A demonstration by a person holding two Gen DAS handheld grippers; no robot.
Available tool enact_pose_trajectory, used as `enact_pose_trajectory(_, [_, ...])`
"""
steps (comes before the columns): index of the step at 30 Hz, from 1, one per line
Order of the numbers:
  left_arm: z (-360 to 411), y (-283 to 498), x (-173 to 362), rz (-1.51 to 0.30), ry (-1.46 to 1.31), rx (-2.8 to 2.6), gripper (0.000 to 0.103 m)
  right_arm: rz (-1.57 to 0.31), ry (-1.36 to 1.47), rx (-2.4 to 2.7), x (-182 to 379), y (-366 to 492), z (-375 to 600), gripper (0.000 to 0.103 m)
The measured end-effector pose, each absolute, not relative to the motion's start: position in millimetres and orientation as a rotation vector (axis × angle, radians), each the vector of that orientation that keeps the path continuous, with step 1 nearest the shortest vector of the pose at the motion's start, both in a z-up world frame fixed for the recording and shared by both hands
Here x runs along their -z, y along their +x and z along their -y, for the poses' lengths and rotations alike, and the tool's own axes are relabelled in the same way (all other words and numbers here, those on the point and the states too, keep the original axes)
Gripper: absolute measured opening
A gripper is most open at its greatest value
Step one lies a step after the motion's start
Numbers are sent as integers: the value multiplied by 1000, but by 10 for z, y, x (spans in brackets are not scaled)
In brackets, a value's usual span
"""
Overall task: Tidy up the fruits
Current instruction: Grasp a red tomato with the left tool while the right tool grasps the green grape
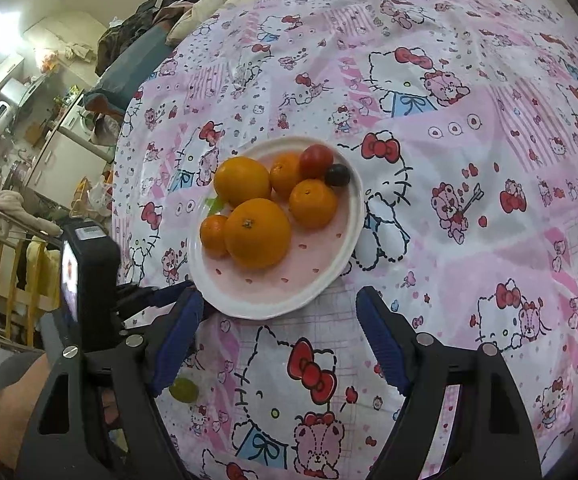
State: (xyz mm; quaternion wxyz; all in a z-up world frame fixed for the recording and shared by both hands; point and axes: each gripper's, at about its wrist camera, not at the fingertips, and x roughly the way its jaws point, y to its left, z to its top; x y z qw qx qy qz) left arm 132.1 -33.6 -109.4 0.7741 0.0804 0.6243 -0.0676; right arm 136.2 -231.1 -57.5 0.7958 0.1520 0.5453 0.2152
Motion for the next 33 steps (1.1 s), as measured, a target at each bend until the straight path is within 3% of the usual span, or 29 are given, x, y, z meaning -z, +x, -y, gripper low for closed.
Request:
enact_pose_trajectory(13, [-207,826,412,-1263,-77,36,29,-1167,287,-493,528,1266,2201,82])
enact_pose_trajectory(33, [-610,764,304,-1183,-290,-92,29,-1271,96,-759,955,896,1332,80])
